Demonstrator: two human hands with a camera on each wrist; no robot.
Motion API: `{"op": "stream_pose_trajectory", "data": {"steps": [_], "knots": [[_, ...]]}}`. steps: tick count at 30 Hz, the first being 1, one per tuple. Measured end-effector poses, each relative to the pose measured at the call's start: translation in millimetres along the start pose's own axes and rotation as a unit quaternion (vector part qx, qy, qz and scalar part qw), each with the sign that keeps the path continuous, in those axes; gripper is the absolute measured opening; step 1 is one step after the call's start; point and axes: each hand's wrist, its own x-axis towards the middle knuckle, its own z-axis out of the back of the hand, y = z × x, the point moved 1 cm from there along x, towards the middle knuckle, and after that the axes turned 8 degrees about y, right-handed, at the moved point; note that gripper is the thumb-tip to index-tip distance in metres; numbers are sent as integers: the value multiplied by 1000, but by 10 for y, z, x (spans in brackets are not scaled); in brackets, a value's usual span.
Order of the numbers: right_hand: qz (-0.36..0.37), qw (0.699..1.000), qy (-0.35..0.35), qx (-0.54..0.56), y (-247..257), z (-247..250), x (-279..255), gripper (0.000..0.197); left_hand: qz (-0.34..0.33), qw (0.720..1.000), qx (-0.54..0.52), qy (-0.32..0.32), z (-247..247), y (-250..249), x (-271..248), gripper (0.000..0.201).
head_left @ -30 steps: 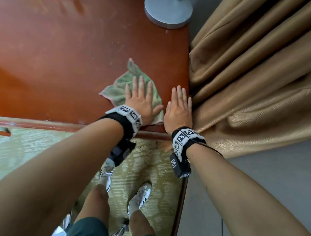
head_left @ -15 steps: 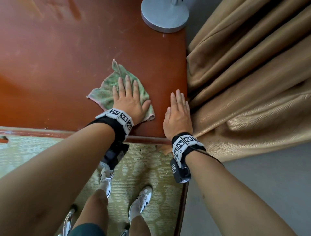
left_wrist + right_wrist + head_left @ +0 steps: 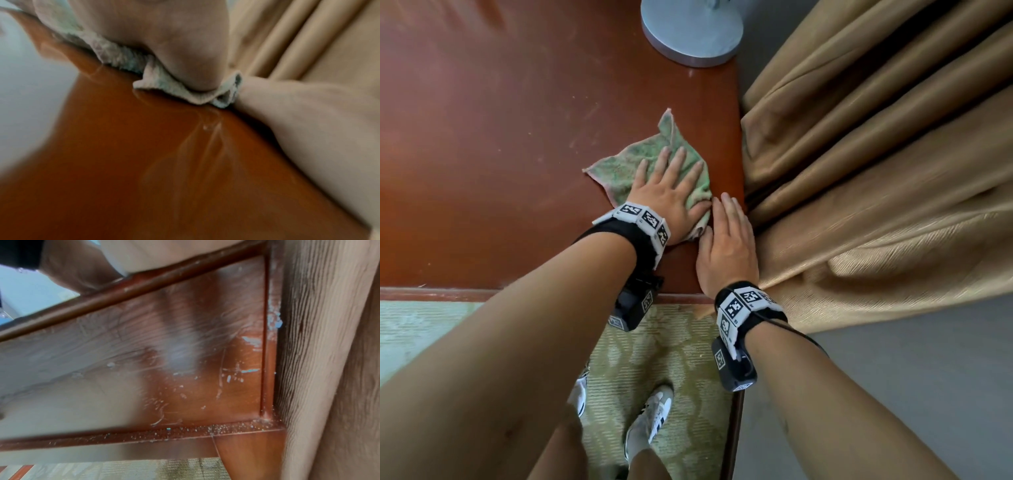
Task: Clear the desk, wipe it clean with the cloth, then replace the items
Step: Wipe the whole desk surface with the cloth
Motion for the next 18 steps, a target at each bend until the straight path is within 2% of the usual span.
{"op": "stream_pose_trajectory", "data": {"steps": [5,7,10,12,15,18], "knots": [[-3,999,32,-19,1,42,-31,55,127,990,-55,12,147,686,-38,73],[-8,999,35,-20,12,47,-34,54,142,989,-47,13,185,868,-68,75],[-15,998,47,-32,57,59,0,51,151,987,-55,11,214,797,-1,74],[-31,998,55,-19,111,104,52,48,135,990,-41,4,239,646,110,73],[-88,995,47,16,166,212,230,52,52,998,-16,22,270,409,293,71],[-173,983,-51,37,194,255,357,50,-41,998,42,31,285,172,452,70]]}}
